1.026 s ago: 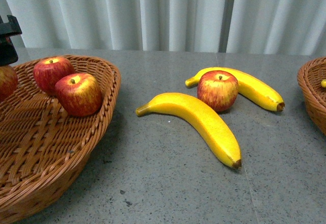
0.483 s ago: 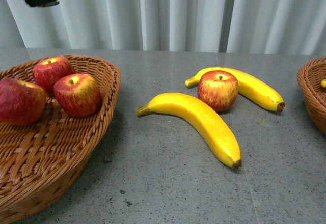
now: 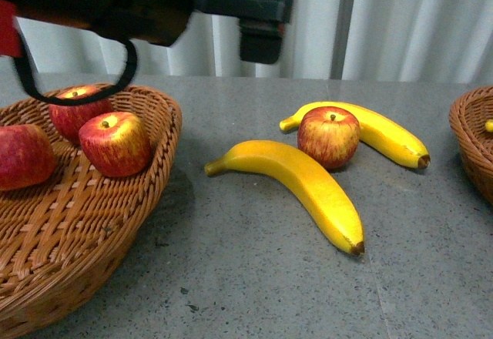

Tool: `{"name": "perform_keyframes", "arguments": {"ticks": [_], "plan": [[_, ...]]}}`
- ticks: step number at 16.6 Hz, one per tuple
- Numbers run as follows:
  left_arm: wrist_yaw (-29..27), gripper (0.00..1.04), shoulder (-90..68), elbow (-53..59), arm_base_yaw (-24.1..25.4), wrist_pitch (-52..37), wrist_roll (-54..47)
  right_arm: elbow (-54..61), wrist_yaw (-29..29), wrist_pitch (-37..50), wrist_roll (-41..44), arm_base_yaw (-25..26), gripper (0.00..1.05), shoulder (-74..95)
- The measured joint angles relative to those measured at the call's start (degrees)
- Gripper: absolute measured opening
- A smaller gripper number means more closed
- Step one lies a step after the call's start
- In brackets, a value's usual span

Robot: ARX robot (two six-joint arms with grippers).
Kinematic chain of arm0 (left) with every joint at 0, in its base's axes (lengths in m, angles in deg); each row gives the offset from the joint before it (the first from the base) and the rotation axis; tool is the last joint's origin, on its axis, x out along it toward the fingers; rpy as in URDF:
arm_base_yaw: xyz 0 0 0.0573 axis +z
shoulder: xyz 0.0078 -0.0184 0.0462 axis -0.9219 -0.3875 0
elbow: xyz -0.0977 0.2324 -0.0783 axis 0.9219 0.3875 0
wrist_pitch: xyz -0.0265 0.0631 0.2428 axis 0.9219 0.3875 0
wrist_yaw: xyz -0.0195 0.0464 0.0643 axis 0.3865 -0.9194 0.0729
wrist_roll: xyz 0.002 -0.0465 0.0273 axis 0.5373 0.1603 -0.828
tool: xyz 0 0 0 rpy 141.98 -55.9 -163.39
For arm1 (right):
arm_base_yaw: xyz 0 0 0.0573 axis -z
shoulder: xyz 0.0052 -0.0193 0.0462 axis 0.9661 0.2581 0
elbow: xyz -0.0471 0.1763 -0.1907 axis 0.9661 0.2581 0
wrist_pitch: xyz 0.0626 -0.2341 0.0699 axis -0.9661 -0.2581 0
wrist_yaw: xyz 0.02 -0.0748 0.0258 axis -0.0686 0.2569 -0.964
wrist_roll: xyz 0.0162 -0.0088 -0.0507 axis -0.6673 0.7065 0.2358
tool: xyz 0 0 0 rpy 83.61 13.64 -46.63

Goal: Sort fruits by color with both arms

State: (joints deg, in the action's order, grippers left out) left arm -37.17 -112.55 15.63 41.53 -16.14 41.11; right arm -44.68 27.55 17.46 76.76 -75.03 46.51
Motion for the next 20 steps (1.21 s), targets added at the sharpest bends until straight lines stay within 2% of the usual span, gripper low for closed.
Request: {"name": "perform_keyframes", "arguments": {"ticks": [3, 8, 20], "plan": [[3.6, 0.98, -6.0, -4.1, -3.4, 2.5, -5.0, 0.0, 0.0, 0.0, 0.0, 0.0, 0.98, 0.0], [8.1, 0.98, -15.2, -11.6, -4.2, 6.7, -12.9, 0.0, 0.0, 0.0, 0.0, 0.0, 0.98, 0.0], [13.9, 0.98, -23.3, -18.1, -3.8, 7.1, -10.3, 0.0, 0.0, 0.0, 0.0, 0.0, 0.98, 0.0]]}}
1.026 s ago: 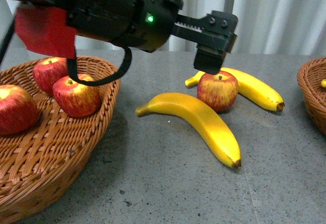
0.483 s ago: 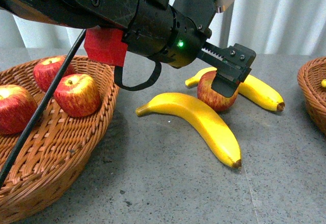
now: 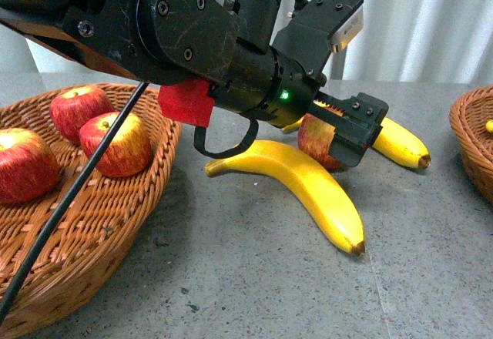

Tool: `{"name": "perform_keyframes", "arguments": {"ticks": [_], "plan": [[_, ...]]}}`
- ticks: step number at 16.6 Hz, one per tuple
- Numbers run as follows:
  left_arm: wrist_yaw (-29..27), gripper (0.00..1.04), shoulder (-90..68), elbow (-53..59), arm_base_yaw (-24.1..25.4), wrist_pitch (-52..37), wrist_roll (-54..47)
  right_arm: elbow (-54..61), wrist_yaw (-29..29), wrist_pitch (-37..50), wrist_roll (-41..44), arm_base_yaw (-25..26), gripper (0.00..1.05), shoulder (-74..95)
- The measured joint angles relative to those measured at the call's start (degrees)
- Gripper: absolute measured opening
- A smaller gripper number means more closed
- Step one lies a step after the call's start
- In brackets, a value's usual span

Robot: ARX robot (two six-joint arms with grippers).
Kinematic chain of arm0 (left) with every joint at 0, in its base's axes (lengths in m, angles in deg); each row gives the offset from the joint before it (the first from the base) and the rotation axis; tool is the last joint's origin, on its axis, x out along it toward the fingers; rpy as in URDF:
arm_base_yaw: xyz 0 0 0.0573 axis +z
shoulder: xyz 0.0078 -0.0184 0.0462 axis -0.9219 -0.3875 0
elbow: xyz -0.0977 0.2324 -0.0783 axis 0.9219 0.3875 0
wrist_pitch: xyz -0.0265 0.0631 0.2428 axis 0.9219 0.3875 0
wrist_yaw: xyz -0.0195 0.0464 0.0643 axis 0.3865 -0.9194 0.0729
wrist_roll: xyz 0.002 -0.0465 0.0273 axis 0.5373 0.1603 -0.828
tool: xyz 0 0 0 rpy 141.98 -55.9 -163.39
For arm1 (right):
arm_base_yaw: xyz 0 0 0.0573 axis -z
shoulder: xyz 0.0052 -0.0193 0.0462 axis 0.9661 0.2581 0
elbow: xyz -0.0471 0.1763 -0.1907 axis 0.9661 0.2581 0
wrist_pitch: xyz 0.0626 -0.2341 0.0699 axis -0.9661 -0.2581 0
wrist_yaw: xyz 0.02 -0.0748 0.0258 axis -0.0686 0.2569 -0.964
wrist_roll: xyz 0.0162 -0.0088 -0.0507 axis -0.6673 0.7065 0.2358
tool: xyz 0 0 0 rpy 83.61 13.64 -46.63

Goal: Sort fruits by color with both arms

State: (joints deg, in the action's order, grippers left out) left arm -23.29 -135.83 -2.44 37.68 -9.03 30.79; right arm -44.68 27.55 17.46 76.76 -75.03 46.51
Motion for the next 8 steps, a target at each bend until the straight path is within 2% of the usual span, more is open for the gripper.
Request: {"name": "perform_keyframes", "arguments": {"ticks": [8], "plan": [[1.5, 0.98, -3.4, -1.3, 0.7, 0.3, 0.4, 0.0, 0.0, 0.0, 0.0, 0.0, 0.98, 0.0]]}}
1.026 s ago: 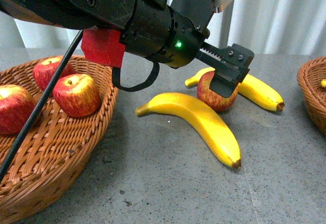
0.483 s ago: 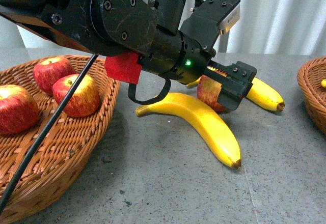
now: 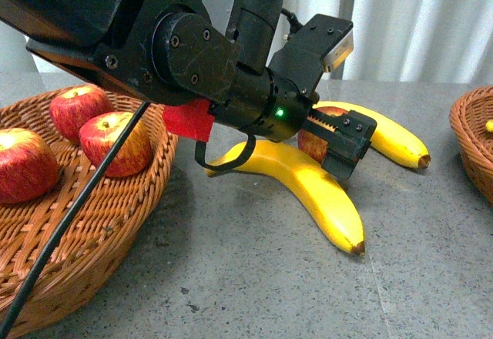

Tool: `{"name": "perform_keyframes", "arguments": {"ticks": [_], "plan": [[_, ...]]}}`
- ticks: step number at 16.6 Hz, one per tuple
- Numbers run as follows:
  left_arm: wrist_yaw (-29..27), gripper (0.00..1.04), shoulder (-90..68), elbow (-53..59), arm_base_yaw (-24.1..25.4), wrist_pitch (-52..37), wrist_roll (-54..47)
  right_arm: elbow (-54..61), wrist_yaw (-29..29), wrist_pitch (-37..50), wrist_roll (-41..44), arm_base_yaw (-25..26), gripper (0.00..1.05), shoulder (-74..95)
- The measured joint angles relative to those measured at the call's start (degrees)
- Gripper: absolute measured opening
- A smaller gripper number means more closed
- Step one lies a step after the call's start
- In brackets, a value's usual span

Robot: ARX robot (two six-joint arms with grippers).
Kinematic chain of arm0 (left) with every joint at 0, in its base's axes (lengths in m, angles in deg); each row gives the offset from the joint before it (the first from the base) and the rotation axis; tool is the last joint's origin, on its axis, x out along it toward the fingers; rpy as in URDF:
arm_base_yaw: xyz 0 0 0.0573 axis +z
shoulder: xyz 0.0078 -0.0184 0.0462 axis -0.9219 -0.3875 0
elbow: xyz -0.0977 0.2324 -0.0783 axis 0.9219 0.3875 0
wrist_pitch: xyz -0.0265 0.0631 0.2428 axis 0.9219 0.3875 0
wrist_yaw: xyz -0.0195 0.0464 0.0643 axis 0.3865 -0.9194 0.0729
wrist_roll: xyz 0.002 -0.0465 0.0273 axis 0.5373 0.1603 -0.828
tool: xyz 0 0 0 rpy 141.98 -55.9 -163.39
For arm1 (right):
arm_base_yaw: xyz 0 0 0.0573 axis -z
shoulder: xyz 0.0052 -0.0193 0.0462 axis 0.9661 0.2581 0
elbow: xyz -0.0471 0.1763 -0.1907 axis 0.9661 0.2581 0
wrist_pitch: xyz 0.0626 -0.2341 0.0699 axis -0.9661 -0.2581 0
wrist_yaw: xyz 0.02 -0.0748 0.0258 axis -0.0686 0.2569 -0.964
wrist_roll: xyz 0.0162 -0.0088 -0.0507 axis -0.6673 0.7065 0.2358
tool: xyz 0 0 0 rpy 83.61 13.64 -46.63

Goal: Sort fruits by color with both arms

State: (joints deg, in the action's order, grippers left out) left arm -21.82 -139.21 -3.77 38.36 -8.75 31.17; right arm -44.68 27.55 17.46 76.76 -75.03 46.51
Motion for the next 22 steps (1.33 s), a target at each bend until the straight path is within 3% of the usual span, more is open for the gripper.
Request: {"name": "perform_keyframes", "arguments": {"ticks": [1, 4, 8, 10, 15, 18, 22], "plan": [[0.3, 0.96, -0.5, -0.3, 0.2, 0.2, 0.0, 0.0, 0.0, 0.0, 0.0, 0.0, 0.98, 0.0], [0.4, 0.7, -0.7, -0.6, 0.2, 0.1, 0.2, 0.0, 0.0, 0.0, 0.0, 0.0, 0.98, 0.0], [-1.8, 0.67, 0.9, -0.6, -0.5, -0.5, 1.1, 0.0, 0.0, 0.0, 0.0, 0.0, 0.98, 0.0], [-6.0, 0.67, 5.5, 0.0, -1.1, -1.8, 2.5, 0.0, 0.0, 0.0, 0.0, 0.0, 0.98, 0.0], [-26.5, 0.67, 26.4, 14.6, 1.1, -6.3, 10.5, 0.0, 0.0, 0.0, 0.0, 0.0, 0.98, 0.0], [-31.1, 0.67, 37.9, 27.3, 3.5, -2.1, 22.6, 0.0, 0.0, 0.0, 0.0, 0.0, 0.98, 0.0], [-39.1, 0.67, 50.0, 39.6, -0.3, -0.9, 34.2, 0.0, 0.0, 0.0, 0.0, 0.0, 0.98, 0.0]]}}
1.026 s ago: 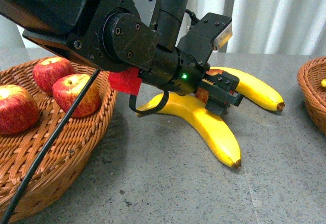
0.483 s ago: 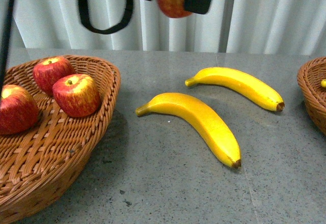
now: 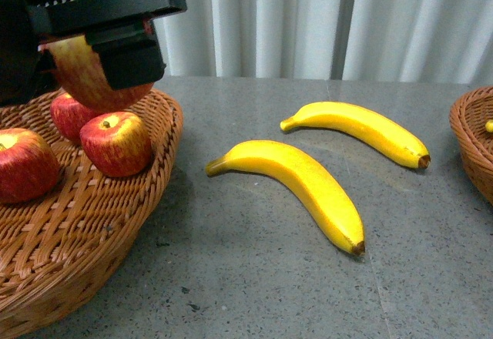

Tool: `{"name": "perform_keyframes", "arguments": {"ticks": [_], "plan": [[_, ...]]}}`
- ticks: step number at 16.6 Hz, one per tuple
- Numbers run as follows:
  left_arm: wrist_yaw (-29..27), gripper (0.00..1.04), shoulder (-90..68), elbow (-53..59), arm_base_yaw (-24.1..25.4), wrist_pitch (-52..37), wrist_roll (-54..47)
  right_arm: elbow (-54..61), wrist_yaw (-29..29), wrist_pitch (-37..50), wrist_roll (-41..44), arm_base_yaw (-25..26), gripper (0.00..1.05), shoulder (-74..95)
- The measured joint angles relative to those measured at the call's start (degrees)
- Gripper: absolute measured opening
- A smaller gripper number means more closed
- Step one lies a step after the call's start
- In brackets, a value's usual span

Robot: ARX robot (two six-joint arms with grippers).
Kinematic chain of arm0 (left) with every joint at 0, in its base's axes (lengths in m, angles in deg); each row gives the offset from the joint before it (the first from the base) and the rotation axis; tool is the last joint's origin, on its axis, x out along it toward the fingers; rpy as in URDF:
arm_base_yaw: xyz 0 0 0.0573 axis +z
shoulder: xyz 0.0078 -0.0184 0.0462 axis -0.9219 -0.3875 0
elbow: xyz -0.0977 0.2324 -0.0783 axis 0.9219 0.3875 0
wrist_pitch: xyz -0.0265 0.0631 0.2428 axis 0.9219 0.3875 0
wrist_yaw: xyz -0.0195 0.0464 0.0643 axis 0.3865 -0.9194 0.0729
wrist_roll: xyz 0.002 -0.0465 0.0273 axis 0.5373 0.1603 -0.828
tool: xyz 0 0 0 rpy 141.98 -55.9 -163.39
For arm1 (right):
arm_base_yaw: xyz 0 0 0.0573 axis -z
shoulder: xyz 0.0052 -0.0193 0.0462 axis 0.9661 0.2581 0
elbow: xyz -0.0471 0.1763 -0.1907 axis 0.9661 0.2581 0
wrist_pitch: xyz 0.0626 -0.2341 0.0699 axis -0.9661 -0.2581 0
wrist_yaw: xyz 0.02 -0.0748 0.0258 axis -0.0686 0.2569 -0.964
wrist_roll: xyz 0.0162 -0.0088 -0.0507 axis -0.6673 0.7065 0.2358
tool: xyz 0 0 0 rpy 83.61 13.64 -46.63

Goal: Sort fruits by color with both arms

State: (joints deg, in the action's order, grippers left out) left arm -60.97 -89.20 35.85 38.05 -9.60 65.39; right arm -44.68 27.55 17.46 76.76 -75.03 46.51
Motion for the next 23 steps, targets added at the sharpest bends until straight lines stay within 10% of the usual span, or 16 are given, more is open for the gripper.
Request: {"name": "perform_keyframes", "arguments": {"ticks": [4, 7, 19, 23], "plan": [[-6.3, 0.67, 2.4, 5.4, -0.3, 0.6, 3.8, 0.0, 0.0, 0.0, 0.0, 0.0, 0.98, 0.0], [-8.3, 0.97, 2.6, 5.9, -0.7, -1.1, 4.5, 0.0, 0.0, 0.0, 0.0, 0.0, 0.98, 0.0], [-10.3, 0.98, 18.0, 13.4, -0.4, -6.4, 3.0, 0.0, 0.0, 0.0, 0.0, 0.0, 0.98, 0.0], [12.2, 0.36, 34.6, 29.3, 14.3, -15.0, -18.6, 0.0, 0.0, 0.0, 0.0, 0.0, 0.98, 0.0]]}}
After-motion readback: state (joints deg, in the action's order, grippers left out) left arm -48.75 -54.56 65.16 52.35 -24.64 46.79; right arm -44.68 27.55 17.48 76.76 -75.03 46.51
